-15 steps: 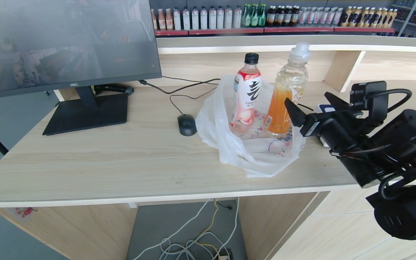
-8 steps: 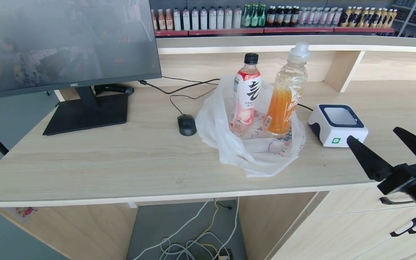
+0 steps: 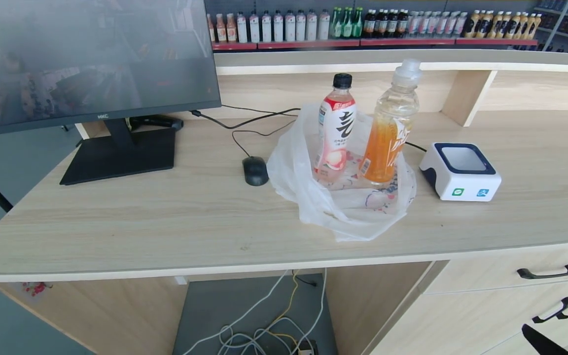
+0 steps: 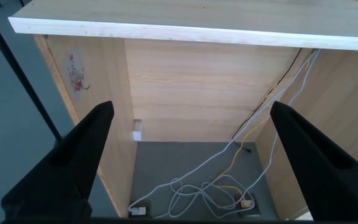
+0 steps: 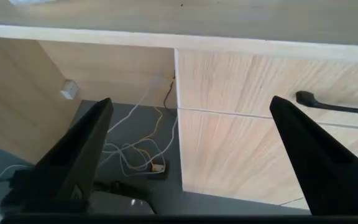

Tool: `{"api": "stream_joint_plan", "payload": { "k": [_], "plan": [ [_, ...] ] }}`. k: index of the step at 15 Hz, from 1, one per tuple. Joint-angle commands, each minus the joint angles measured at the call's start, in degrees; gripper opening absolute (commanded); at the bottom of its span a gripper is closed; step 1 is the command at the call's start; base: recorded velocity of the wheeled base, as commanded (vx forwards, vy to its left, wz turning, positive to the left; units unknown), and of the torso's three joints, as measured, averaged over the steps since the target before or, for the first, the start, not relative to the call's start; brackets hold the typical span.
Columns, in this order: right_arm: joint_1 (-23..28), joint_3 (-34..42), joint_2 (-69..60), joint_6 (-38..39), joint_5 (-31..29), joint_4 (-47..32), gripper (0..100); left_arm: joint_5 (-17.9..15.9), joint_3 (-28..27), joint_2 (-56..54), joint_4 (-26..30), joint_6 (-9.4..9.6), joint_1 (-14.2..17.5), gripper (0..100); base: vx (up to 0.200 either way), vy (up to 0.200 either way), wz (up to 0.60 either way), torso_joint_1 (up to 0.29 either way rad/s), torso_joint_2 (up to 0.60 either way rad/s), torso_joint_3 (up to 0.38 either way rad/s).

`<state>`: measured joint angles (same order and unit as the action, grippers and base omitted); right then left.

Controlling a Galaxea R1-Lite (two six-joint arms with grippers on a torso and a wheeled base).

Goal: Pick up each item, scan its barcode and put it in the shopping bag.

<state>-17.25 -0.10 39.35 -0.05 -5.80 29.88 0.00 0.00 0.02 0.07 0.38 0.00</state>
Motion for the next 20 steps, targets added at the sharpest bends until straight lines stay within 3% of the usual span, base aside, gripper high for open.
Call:
{"api": "stream_joint_plan", "payload": {
  "k": [1,2,8,12,20],
  "plan": [
    [-2.2,0.1,-25.4,0.0,1.0,-24.8,100,0.0,0.0,0.0,-0.1,-0.03,0.0,100,0.0,0.0,0.0,0.0,0.0,0.0],
    [-2.3,-0.7,-29.7,-0.5,1.1,-30.5,100,0.0,0.0,0.0,0.0,-0.03,0.0,100,0.0,0.0,0.0,0.0,0.0,0.0],
    [0.4,-0.7,-28.7,-0.5,1.5,-30.0,100,0.0,0.0,0.0,0.0,-0.03,0.0,100,0.0,0.0,0.0,0.0,0.0,0.0],
    [15.8,-0.3,-35.3,-0.1,2.4,-29.8,100,0.0,0.0,0.0,-0.1,-0.03,0.1,100,0.0,0.0,0.0,0.0,0.0,0.0],
    [17.2,-0.1,-39.4,0.2,2.6,-29.8,100,0.0,0.0,0.0,0.0,-0.03,0.1,100,0.0,0.0,0.0,0.0,0.0,0.0]
  ]
}}
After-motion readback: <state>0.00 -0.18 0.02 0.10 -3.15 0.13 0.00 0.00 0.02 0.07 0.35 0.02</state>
